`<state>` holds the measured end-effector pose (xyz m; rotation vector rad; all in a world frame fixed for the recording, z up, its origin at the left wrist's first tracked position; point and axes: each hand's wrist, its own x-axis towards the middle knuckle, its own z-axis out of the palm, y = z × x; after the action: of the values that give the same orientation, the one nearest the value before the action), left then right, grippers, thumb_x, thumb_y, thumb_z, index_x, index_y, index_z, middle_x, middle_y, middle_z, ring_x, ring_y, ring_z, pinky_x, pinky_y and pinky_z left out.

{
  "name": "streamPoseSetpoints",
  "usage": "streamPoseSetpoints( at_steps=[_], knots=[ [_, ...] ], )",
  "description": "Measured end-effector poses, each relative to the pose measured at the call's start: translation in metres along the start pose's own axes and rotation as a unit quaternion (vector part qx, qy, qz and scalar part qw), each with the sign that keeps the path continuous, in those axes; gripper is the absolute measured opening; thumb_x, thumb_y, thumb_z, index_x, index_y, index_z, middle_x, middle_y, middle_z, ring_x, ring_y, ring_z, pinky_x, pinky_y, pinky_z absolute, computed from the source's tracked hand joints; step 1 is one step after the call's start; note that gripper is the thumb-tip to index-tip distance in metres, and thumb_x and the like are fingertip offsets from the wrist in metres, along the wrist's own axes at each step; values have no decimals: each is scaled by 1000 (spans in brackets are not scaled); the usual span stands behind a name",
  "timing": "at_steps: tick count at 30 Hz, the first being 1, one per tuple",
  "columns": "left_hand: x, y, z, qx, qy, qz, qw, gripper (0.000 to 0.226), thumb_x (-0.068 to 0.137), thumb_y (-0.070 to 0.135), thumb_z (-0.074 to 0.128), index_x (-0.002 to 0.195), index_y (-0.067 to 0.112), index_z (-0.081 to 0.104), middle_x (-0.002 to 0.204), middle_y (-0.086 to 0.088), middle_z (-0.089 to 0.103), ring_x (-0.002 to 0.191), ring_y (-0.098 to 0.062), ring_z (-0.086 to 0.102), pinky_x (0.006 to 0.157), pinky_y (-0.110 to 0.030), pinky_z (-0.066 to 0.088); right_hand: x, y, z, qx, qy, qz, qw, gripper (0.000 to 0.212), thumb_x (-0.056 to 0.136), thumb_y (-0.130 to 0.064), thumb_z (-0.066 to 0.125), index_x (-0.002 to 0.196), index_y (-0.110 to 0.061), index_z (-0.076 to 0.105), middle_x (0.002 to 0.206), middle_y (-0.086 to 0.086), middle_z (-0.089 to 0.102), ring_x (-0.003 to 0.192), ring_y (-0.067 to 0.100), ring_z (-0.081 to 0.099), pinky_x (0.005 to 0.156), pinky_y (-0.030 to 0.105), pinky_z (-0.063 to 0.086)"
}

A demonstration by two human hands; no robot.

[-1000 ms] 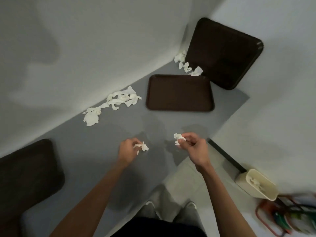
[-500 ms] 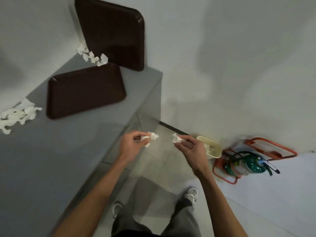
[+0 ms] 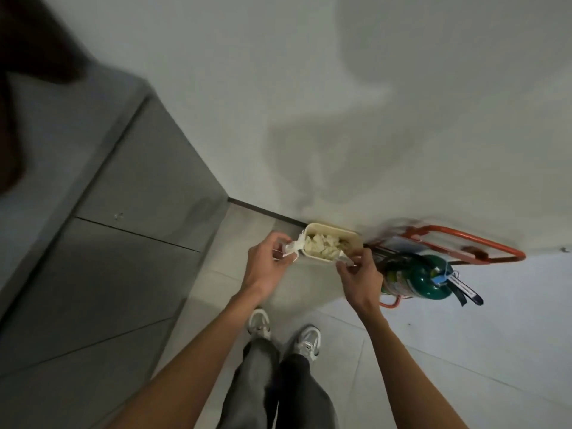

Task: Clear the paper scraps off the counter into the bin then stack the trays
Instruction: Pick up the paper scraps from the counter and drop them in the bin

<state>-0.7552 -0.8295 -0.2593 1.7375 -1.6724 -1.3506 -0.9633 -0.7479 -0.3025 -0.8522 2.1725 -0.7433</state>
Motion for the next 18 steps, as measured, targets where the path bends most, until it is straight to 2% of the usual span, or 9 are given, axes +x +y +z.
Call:
streamPoseSetpoints(
  at_steps=[4,6,9,13,15,18],
  knots=[
    [63,-45,72,67,-33,13,997,28,84,18,82,92,30,58,85,9,71,73,-6,69,67,-27,58,66,69,36,-37,-8,27,999,29,93,-25,77,116,-18,59,107,0,73,90,21,71,79,31,55],
    [95,-72,109,114,-47,21,992,28,83,16,81,88,30,57,85,8,70,74,-9,68,67,-31,59,100,103,56,-54,-8,27,998,22,94,-20,75,110,-18,60,106,3,73,89,22,69,79,30,52],
    [141,-109,160,175,-87,18,981,26,84,15,81,90,30,61,91,3,69,81,-16,68,70,-33,58,150,148,87,-91,-20,21,995,16,97,-15,69,110,-14,60,108,7,71,92,23,62,81,29,47],
    [199,-154,221,240,-114,11,964,23,87,9,74,102,23,66,107,-6,68,97,-28,68,81,-37,57,207,194,126,-164,-57,18,985,14,98,-12,61,111,-17,60,117,13,68,106,36,63,88,40,53],
    [219,-171,245,269,-149,-2,951,30,89,6,70,116,20,66,121,-11,65,109,-32,66,89,-39,56,227,210,141,-200,-92,33,975,27,96,-4,56,121,-14,62,127,16,63,115,39,59,92,39,48],
    [235,-185,266,301,-243,-24,922,56,89,8,70,142,20,55,139,-15,57,124,-35,60,100,-43,54,240,220,154,-247,-144,53,957,50,93,0,51,140,-16,57,143,20,54,127,44,53,104,46,47]
  ],
)
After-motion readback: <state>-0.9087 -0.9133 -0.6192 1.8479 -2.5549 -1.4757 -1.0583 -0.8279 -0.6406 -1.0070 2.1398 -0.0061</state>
